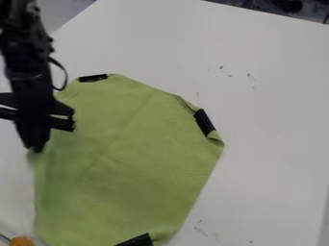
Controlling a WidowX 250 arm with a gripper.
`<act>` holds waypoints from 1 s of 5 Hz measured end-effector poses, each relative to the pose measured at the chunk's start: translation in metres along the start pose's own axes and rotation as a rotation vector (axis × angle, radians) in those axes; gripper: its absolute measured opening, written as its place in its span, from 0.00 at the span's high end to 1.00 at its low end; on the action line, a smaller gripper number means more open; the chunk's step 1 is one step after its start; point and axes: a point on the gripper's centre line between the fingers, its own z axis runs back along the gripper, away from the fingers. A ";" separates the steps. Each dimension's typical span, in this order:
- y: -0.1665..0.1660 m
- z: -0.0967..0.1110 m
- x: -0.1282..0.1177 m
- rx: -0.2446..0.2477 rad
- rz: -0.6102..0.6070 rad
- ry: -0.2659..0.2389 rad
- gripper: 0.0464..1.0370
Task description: Fold the cloth left to rigth
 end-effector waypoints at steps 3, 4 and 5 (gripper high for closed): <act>-0.048 -0.013 0.059 -0.109 -0.046 -0.043 0.98; -0.052 -0.016 0.061 -0.121 -0.049 -0.050 0.98; -0.059 -0.020 0.066 -0.138 -0.064 -0.051 0.96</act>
